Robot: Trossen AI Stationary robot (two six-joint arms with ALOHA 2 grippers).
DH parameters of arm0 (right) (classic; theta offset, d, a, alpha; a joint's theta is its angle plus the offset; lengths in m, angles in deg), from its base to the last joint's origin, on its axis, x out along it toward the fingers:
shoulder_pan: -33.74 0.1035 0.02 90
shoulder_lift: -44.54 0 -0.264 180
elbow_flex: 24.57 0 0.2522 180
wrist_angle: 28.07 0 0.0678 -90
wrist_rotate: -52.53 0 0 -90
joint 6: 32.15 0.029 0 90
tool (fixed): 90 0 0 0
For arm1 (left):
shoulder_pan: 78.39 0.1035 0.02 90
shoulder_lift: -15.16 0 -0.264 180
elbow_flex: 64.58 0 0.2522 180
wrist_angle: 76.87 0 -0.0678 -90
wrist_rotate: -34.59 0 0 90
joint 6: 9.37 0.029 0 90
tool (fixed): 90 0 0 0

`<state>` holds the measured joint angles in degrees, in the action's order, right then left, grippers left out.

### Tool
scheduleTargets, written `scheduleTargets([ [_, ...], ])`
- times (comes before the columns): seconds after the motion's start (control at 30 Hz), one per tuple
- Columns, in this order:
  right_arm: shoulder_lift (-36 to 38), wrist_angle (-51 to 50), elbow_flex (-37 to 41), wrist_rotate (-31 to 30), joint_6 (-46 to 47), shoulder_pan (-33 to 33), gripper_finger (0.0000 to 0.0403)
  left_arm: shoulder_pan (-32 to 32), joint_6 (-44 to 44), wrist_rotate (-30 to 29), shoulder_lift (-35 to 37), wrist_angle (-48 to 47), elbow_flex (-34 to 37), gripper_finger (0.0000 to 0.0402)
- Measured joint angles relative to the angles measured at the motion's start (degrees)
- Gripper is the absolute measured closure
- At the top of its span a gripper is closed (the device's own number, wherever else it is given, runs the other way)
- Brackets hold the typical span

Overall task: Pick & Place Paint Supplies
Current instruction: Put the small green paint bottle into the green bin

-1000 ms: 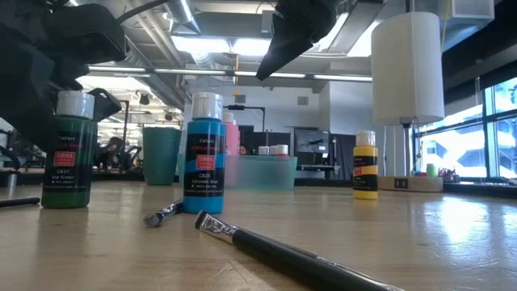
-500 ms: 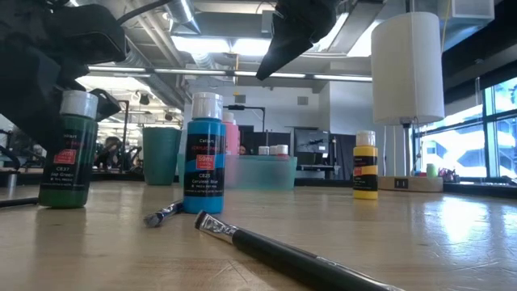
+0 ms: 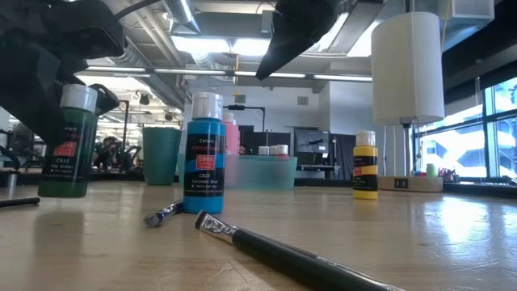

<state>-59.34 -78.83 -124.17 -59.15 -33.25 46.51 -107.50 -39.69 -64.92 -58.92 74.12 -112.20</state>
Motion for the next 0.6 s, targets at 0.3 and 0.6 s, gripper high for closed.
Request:
scheduleTargets([
  [0.3,0.0,2.6,0.0,11.4,-1.3,0.0,0.0268,0.0,2.9,-1.9,1.2,-6.6,-3.1,0.0254],
  [0.6,-0.1,6.5,0.0,11.9,-0.8,0.0,0.0268,0.0,7.6,-7.8,1.2,-17.1,-9.7,0.0254],
])
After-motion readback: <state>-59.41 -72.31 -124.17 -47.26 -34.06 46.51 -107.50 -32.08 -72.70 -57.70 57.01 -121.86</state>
